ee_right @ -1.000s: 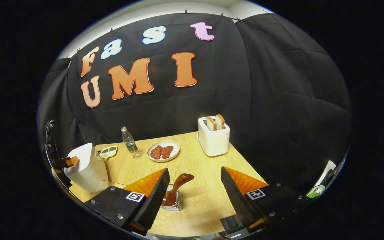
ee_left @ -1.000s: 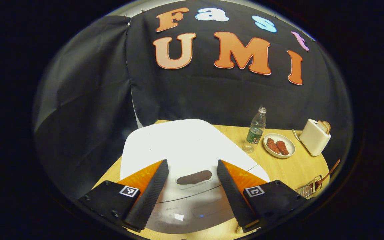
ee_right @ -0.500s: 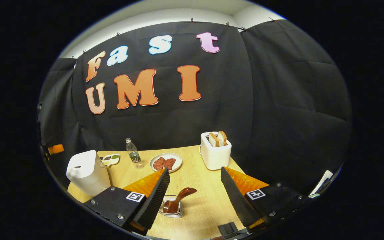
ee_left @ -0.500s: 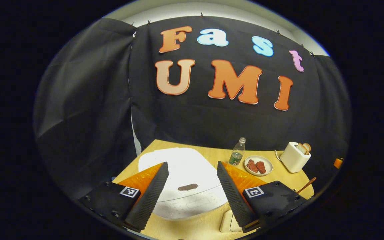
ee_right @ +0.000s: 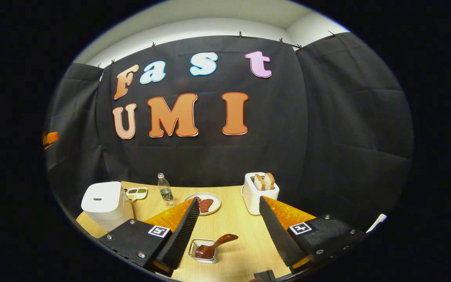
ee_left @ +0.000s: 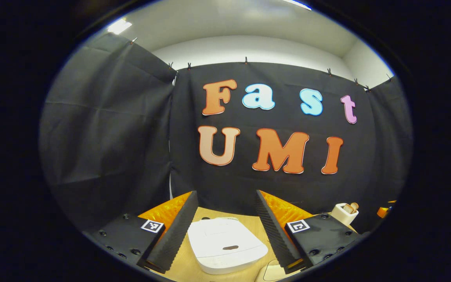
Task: Close the left gripper, press the button to open the rice cooker; take a wooden spoon from the chopstick holder with the right hand, scoop a spoonful of rice and pour it into the rice cooker, then put the wooden spoon back into the chopstick holder.
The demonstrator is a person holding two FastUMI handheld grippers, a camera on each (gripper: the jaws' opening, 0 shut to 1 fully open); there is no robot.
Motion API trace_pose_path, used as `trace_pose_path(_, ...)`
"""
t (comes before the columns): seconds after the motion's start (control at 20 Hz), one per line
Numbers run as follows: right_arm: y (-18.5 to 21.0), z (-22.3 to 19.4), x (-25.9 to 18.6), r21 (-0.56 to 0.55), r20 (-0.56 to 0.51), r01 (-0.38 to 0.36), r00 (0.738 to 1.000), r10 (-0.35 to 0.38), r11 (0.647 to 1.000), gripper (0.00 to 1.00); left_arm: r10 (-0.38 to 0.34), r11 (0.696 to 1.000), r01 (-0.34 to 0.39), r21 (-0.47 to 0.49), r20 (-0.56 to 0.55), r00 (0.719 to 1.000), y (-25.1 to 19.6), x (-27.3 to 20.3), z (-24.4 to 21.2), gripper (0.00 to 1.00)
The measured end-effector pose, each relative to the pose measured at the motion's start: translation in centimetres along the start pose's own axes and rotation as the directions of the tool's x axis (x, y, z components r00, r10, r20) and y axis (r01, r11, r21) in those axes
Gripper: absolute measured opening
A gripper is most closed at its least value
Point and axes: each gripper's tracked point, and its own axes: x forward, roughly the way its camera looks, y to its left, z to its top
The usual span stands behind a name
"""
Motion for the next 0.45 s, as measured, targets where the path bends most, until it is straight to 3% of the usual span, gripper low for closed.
trace_pose_path(0.2, 0.4, 1.4, -0.1, -0.019, 0.039, -0.014, 0.999, 0.015, 1.0, 0.95, 0.042, 0.999, -0.043, 0.021, 0.019, 0.999, 1.1, -1.1, 0.9, 1.0)
trace_pose_path(0.4, 0.4, 1.5, -0.3, -0.028, 0.041, -0.017, 0.999, 0.018, 0.999, 0.95, 0.039, 0.999, -0.04, 0.015, 0.025, 0.999, 0.9, -1.5, 0.7, 0.99)
trace_pose_path(0.45, 0.3, 1.4, -0.3, -0.027, 0.04, -0.017, 0.999, 0.019, 0.999, 1.0, 0.034, 0.999, -0.034, 0.011, 0.03, 0.999, 0.7, -1.5, 0.8, 0.99)
